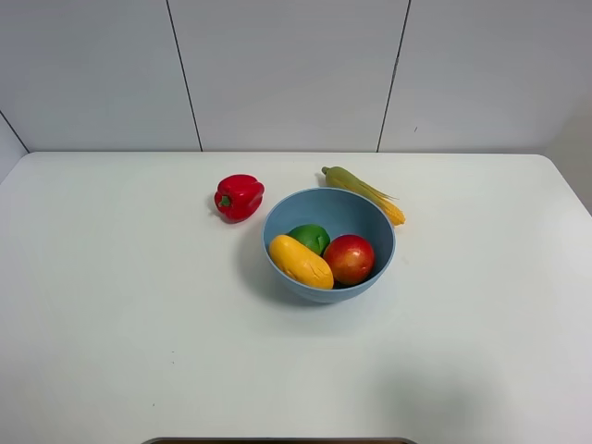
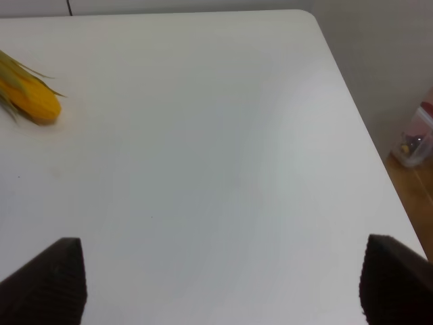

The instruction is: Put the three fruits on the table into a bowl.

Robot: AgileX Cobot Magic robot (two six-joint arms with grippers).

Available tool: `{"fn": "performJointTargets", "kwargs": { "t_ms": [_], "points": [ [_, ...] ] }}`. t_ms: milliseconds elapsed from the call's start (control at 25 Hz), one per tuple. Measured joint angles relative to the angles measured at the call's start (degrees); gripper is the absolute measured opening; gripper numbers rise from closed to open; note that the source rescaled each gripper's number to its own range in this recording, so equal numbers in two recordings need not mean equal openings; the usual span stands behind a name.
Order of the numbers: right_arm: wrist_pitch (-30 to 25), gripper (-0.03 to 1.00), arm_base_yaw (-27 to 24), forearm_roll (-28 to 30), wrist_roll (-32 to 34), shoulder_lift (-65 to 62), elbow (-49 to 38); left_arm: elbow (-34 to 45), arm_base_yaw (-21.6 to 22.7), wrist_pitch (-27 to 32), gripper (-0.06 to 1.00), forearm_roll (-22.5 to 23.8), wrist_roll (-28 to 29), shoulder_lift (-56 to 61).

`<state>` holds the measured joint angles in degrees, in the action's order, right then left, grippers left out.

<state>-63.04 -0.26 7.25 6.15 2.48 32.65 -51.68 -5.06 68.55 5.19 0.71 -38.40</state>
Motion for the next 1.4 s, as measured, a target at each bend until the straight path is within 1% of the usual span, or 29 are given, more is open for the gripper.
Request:
{"fn": "performJointTargets", "kwargs": {
  "t_ms": [200,280,440,600,680,880,1040,1400],
  "points": [
    [0.0,0.46,0.0,0.0,0.0,0.0,0.0,8.67,0.27,-3.77,0.99,-0.01,0.19,10.32],
    [0.0,0.46,0.0,0.0,0.0,0.0,0.0,12.18,1.58,-4.91,0.99,-0.39,0.19,13.82],
    [0.0,0.46,0.0,0.0,0.0,0.0,0.0,18.12,5.24,-5.14,0.99,-1.58,0.19,20.96],
    [0.0,0.46,0.0,0.0,0.0,0.0,0.0,23.42,5.97,-7.35,0.99,-3.19,0.19,28.41],
    [0.0,0.46,0.0,0.0,0.0,0.0,0.0,25.19,5.97,-7.07,1.0,-3.77,0.19,31.81],
    [0.0,0.46,0.0,0.0,0.0,0.0,0.0,26.21,5.97,-6.18,1.0,-5.19,-0.71,38.32],
    [0.0,0.46,0.0,0.0,0.0,0.0,0.0,26.21,5.97,-6.18,1.0,-6.87,-2.02,38.49],
    [0.0,0.46,0.0,0.0,0.0,0.0,0.0,26.21,5.97,-6.18,1.0,-7.27,-2.43,38.49]
  ]
}}
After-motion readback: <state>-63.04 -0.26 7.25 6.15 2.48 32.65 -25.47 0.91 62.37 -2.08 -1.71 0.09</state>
